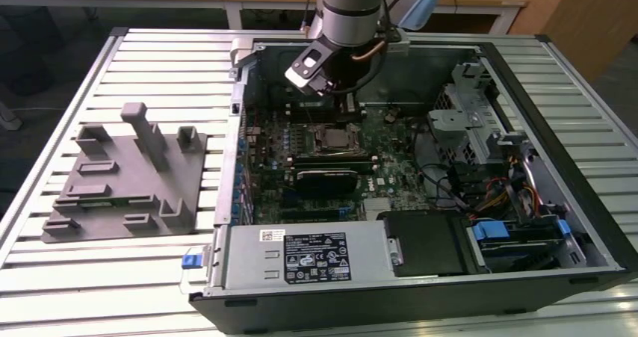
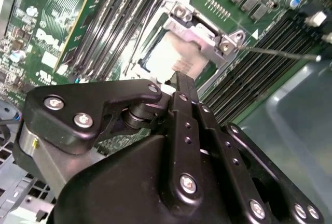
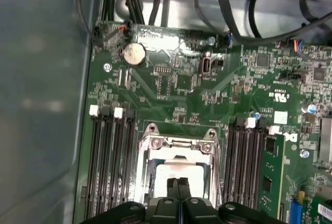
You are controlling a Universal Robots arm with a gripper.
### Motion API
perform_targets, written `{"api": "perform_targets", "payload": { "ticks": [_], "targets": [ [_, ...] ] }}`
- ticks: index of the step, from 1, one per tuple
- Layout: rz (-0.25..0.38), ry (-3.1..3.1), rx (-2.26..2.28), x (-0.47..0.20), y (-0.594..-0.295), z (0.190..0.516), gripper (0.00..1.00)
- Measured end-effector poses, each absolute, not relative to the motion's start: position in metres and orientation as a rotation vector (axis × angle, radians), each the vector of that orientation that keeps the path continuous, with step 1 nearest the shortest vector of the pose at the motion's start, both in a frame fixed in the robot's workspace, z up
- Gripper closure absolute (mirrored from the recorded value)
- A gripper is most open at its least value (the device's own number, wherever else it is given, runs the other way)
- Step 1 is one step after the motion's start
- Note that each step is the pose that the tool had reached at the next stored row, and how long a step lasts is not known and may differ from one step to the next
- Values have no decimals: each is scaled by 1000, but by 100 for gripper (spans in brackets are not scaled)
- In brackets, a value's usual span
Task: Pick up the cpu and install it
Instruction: 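Close the cpu cover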
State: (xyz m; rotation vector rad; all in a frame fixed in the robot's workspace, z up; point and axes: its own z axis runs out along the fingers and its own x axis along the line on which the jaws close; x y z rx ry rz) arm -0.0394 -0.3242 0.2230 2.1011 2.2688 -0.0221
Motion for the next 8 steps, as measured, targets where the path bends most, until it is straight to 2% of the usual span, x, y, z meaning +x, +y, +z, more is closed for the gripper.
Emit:
{"api": "perform_targets", "payload": {
  "ticks": [8],
  "targets": [
    [-22, 2269, 2101, -53, -324, 215, 89]
  ]
}}
